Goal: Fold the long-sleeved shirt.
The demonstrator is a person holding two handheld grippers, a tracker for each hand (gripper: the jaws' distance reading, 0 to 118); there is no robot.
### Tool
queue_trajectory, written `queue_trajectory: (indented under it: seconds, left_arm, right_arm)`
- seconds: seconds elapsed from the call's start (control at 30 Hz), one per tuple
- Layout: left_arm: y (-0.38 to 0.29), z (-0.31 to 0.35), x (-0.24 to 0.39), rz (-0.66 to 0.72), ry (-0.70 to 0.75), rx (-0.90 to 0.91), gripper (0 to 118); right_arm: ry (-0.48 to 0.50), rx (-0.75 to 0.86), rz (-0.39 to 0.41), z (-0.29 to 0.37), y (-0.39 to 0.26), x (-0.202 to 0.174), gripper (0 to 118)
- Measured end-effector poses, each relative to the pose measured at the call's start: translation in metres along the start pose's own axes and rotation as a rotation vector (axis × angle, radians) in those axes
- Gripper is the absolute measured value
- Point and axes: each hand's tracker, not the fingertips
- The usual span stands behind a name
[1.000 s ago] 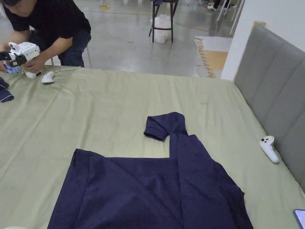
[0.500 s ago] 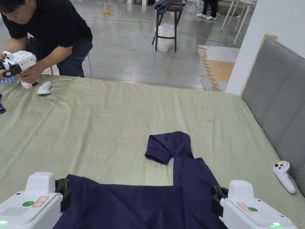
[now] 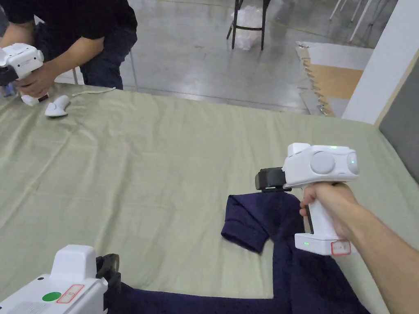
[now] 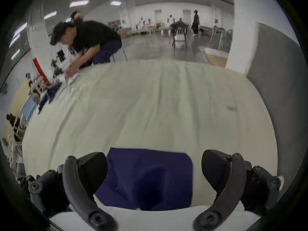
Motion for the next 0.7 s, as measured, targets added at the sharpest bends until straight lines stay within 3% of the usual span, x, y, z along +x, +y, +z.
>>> queue_trajectory:
  seconds: [0.07,0.1,0.13,0.17,0.23,0.33,0.37,0.47,0.57,0.7]
  left_arm:
    - [0.000,-0.004,-0.003,0.001,-0.012,-0.007,6]
    - [-0.001,-0.005,-0.003,0.003,-0.018,-0.007,6]
    - [-0.002,-0.005,-0.004,0.004,-0.022,-0.007,6]
    - [-0.001,-0.005,-0.004,0.001,-0.023,-0.006,6]
    - [0.002,-0.002,-0.006,-0.007,-0.037,-0.003,6]
    - [0.006,0.009,-0.008,-0.081,-0.027,0.003,6]
    - [0.009,0.014,-0.009,-0.093,-0.014,0.010,6]
    - [0.015,0.032,-0.011,-0.075,-0.006,0.023,6]
    - [0.020,0.058,-0.007,-0.076,0.010,0.055,6]
    - [0.021,0.099,-0.001,-0.063,0.013,0.097,6]
  right_arm:
    - [-0.015,-0.107,-0.008,-0.023,0.008,-0.005,107]
    - [-0.038,-0.186,-0.010,-0.031,0.008,-0.007,97]
    - [-0.054,-0.230,-0.011,-0.038,0.007,-0.008,79]
    - [-0.054,-0.281,0.002,-0.044,0.003,-0.009,48]
    - [-0.036,-0.312,0.014,-0.036,-0.016,-0.015,2]
    - [-0.027,-0.156,-0.012,-0.002,-0.026,-0.023,2]
    - [0.017,-0.109,-0.036,0.012,-0.022,-0.006,2]
    - [0.045,0.043,-0.125,0.071,-0.034,-0.005,2]
    - [0.022,0.154,-0.085,0.126,-0.055,-0.002,2]
    - [-0.030,0.305,-0.117,0.194,-0.117,-0.001,2]
